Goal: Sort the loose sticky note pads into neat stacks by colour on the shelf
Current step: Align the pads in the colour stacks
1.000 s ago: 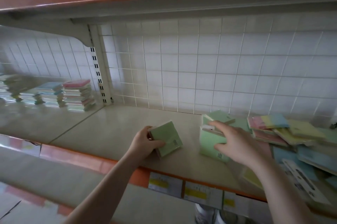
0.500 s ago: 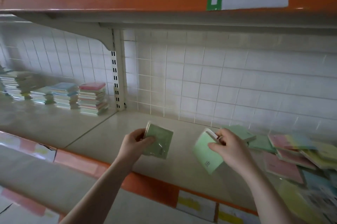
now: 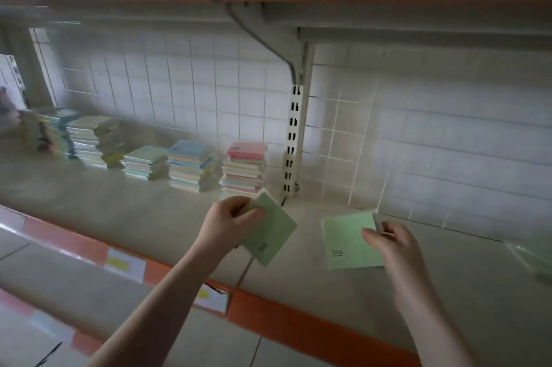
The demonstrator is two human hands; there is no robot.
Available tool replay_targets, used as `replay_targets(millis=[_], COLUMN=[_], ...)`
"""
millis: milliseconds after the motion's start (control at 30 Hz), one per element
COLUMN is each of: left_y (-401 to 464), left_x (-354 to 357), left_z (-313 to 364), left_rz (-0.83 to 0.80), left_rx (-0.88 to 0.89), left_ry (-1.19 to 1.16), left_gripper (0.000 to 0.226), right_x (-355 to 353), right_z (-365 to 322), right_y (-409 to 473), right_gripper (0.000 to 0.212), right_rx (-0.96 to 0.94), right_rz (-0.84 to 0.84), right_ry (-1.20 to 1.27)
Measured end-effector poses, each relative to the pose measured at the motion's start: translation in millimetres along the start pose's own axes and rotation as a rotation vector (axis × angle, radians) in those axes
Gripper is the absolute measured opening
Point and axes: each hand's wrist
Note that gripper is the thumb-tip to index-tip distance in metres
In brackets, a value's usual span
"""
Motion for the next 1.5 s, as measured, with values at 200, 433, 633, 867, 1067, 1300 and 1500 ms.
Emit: replay_targets(millis=[200,433,633,867,1067,1300,1500], left_y=[28,33,64,127,195,232,241], left_x=[-41,-78,-132,-221,-326,-392,-403], left_z=[-20,-38,-46,-69,-92,-111,-130], left_rz=[-0.038,-0.013,0.007,-0.086,-0.174,-0.257,-0.306], left_rx=[-0.082,-0.193,-0.222,-0.184,-0.179,-0.188,-0.226], left_ry=[0.092,0.095,0.083,0.118,0.173,0.152,0.143], left_gripper=[0.006,0.012,0.01,0.011,0.022,0.033,0.031], right_x=[47,86,141,251,374,472,509], right_z=[-7,-8,-14,-41,-75,-99,-101], right_y=[-1,3,10,10,18,55,95], right_gripper=[0.021,0.033,0.011,0.011,0.027,0.019,0.011], right_rx=[0.031,0.048,0.042,-0.012,-0.055,-0.015,0.089], right_rz=[0.018,-0.049,-0.043,0.004,0.075,0.089,0.037], right_ry=[0.06,0.145,0.196,0.226,0.237,0.087,-0.021])
Point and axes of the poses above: each hand's wrist, its own y-axis towards the middle knuckle, its own x-axis out of the palm, z = x × y, and after that the axes turned 11 degrees about -x, right-handed
